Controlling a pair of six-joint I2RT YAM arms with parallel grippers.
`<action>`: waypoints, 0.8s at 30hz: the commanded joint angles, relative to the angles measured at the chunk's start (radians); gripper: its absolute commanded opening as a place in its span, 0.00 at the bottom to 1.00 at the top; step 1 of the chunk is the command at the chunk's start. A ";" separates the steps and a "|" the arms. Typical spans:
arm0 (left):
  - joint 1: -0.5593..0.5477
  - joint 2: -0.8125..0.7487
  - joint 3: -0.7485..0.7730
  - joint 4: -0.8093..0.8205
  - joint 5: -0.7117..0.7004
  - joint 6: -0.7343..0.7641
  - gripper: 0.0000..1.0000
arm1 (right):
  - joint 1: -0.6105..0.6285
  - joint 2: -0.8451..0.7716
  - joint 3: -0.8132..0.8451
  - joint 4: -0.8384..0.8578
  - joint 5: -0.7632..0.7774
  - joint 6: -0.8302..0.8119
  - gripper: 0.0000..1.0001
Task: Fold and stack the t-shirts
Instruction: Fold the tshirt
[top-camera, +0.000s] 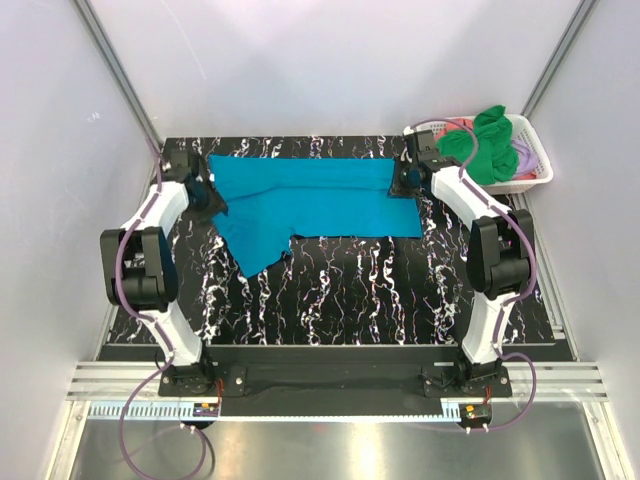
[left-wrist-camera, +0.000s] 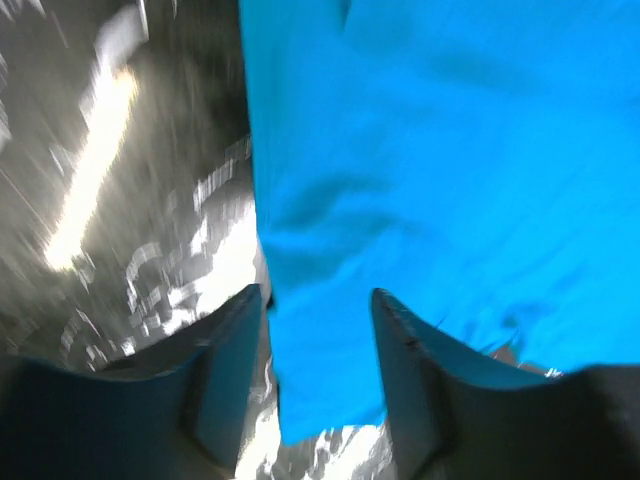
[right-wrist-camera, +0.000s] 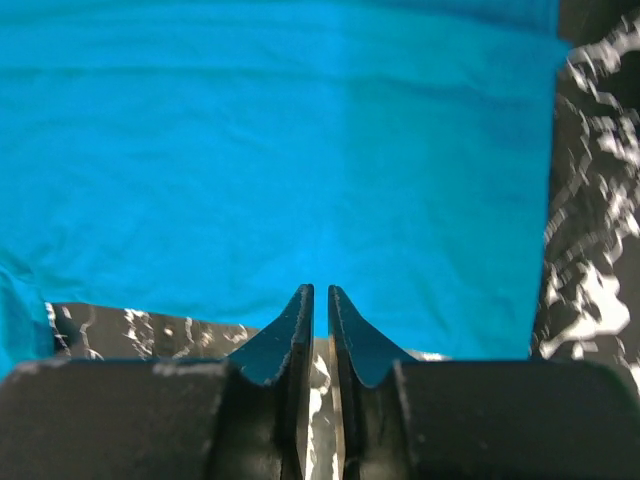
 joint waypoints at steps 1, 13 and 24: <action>-0.012 -0.062 -0.099 -0.010 0.114 -0.057 0.55 | -0.022 -0.016 0.002 -0.085 0.088 0.035 0.18; -0.046 -0.125 -0.317 0.081 0.158 -0.176 0.61 | -0.016 -0.022 -0.099 -0.127 0.154 0.018 0.19; -0.092 -0.062 -0.345 0.084 0.092 -0.175 0.42 | -0.014 0.072 -0.109 -0.124 0.174 0.007 0.19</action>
